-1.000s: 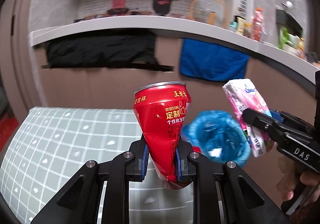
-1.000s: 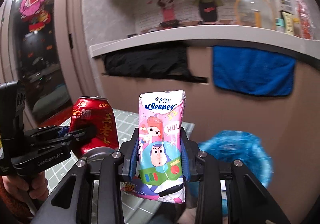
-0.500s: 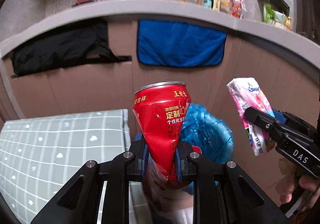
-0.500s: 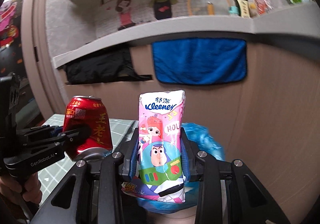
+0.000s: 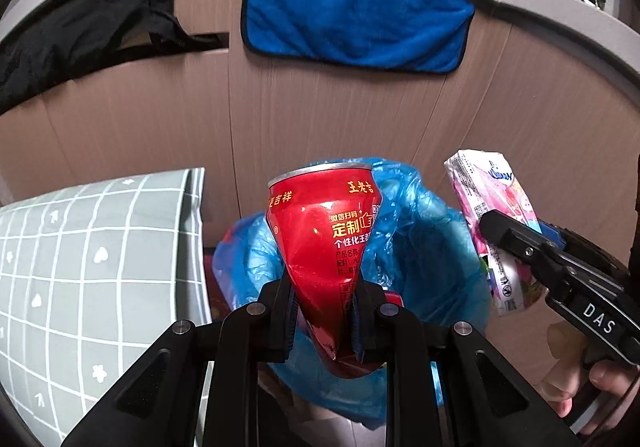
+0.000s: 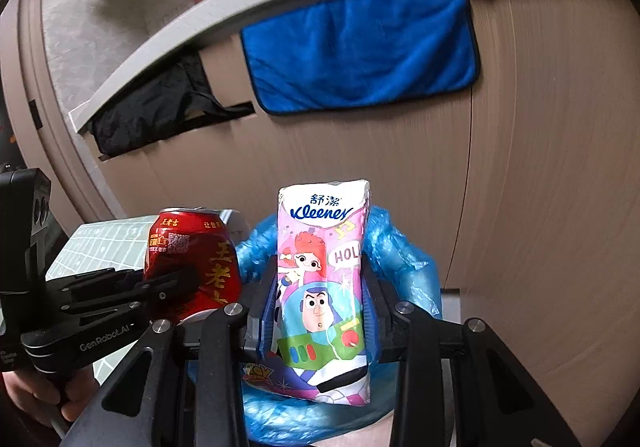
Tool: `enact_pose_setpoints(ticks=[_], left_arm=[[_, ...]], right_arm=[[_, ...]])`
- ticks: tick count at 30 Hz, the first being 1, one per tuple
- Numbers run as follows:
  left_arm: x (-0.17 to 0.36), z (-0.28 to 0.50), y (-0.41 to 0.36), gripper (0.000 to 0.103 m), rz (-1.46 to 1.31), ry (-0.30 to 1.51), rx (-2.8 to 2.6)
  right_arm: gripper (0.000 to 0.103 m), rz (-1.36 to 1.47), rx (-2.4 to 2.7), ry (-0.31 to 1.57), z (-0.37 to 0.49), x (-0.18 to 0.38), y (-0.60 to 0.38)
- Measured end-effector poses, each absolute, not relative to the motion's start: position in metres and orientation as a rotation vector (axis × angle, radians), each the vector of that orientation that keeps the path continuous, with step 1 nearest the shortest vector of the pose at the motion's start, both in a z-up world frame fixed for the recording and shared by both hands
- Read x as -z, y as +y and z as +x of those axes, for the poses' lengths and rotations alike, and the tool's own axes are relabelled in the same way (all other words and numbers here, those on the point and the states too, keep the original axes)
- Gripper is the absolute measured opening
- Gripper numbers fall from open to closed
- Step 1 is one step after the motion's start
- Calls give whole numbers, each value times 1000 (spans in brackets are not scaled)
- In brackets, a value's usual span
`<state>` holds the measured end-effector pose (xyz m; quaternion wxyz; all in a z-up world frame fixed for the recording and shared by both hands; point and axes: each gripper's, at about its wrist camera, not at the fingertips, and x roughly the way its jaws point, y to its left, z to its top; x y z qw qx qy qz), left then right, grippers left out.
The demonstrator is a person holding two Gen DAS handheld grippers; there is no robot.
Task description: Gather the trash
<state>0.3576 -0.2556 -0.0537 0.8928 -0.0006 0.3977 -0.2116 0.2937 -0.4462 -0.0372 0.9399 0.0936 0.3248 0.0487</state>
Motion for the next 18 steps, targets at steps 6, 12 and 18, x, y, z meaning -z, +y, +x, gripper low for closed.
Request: enact_pose_setpoints(ticks=[6, 12, 18], left_arm=[[69, 374, -257, 22, -34, 866, 476], [71, 382, -250, 27, -82, 885, 511], [51, 370, -236, 31, -111, 840, 501]], right_arm=[[33, 220, -84, 707, 311, 59, -454], [42, 240, -106, 720, 312, 70, -452], [45, 261, -103, 698, 299, 64, -451]])
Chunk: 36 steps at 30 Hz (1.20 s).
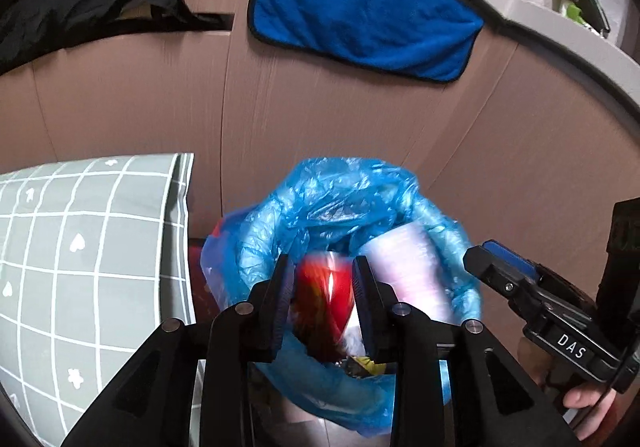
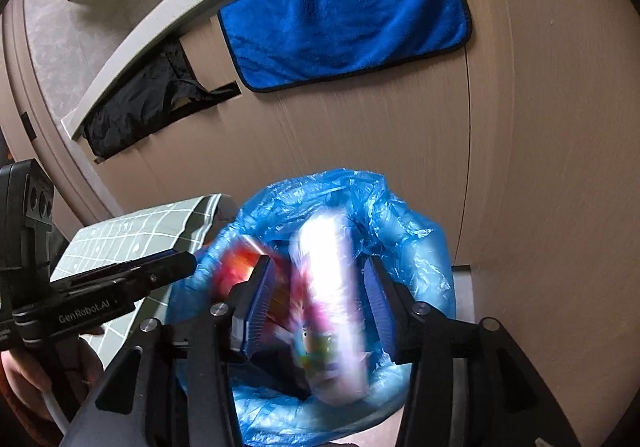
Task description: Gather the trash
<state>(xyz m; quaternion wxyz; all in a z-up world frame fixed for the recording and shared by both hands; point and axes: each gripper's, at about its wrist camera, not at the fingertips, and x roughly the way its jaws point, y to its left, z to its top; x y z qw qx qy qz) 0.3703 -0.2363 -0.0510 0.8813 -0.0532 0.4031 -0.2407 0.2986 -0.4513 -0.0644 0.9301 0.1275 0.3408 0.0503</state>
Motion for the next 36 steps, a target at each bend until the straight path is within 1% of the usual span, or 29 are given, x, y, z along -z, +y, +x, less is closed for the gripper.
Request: enact_pose_setpoints(ticks=[6, 10, 13, 19, 23, 29, 33, 36], left_arm=[[25, 329, -207, 32, -119, 771, 457], [13, 277, -174, 31, -125, 718, 390], [1, 224, -152, 31, -64, 645, 335], [-6, 130, -124, 32, 69, 585, 240], [-8, 89, -112, 32, 92, 580, 203], [-3, 40, -99, 32, 153, 578, 126], [3, 28, -86, 32, 113, 631, 109], [-1, 21, -81, 32, 87, 606, 97]], right_arm=[[46, 246, -85, 641, 269, 37, -438], [46, 250, -70, 593, 231, 19, -423], [46, 268, -108, 577, 194, 9, -402], [46, 106, -233, 560, 112, -1, -331], [46, 27, -212, 534, 62, 1, -303], [46, 107, -214, 531, 15, 2, -292], [46, 76, -205, 523, -4, 2, -284], [46, 64, -207, 522, -8, 1, -279]])
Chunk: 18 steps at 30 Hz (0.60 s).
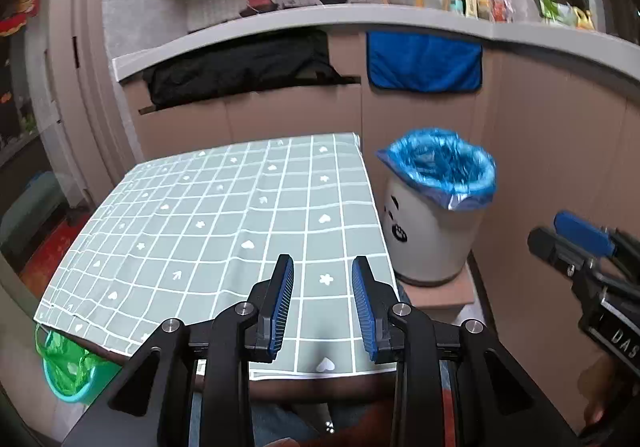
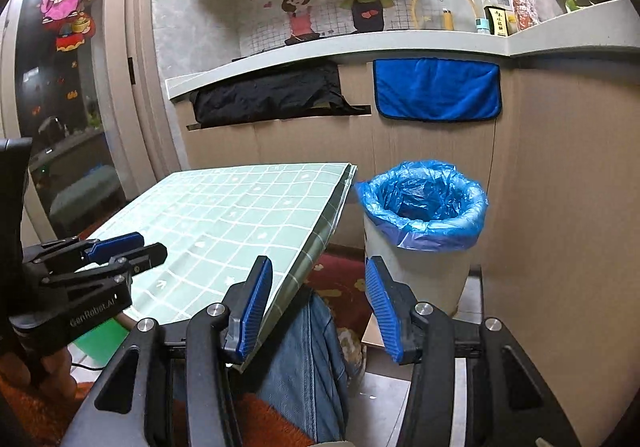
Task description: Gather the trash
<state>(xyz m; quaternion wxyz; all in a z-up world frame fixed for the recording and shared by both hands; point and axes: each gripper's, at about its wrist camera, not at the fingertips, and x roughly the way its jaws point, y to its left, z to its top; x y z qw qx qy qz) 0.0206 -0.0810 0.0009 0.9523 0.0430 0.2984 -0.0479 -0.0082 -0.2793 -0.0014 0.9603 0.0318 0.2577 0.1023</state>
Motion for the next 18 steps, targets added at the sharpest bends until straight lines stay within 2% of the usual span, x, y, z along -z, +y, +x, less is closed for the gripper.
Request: enact_pose_setpoints(ticks=[4, 18], left_arm=[[-8, 10, -77, 32, 70, 552, 92], [-11, 4, -77, 32, 68, 550, 109]], right_arm=[[46, 41, -200, 505, -17, 0, -275], [46, 35, -197, 489, -23, -2, -275]])
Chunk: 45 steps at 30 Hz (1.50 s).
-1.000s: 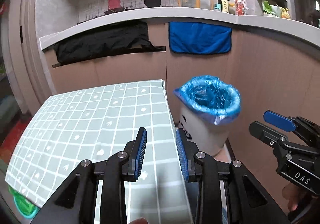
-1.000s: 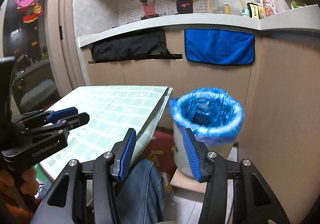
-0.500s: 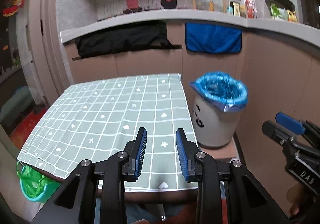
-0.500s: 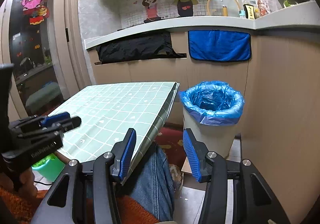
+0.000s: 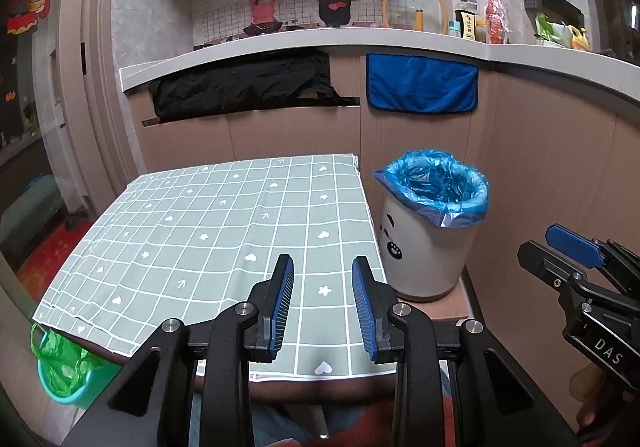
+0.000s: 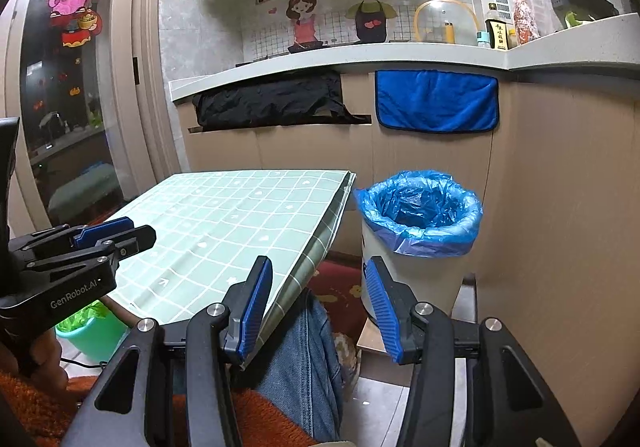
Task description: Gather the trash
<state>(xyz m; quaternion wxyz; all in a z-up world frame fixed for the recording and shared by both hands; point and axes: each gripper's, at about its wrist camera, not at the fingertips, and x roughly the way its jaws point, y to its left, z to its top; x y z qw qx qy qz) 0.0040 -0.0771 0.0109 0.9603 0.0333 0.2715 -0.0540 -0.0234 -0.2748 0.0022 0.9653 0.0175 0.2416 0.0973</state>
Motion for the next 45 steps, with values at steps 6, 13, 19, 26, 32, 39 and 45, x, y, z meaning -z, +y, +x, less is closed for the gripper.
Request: enact_pose_setpoints(ticks=[6, 13, 19, 26, 32, 39, 45], left_arm=[[-11, 4, -76, 32, 66, 551, 110], [-12, 4, -76, 32, 63, 552, 114], [-12, 2, -78, 32, 63, 555, 124], [-10, 2, -79, 32, 64, 561, 132], [-10, 1, -81, 32, 65, 559, 143], [-10, 1, -81, 32, 63, 562, 149], [-10, 1, -81, 32, 67, 562, 158]], right_arm=[[46, 35, -202, 498, -23, -2, -274], [46, 29, -199, 494, -22, -2, -274], [46, 28, -194, 492, -22, -2, -274], [46, 28, -188, 486, -24, -3, -276], [46, 31, -179, 480, -25, -3, -277], [46, 27, -165, 473, -27, -5, -277], [46, 28, -160, 469, -29, -6, -277]])
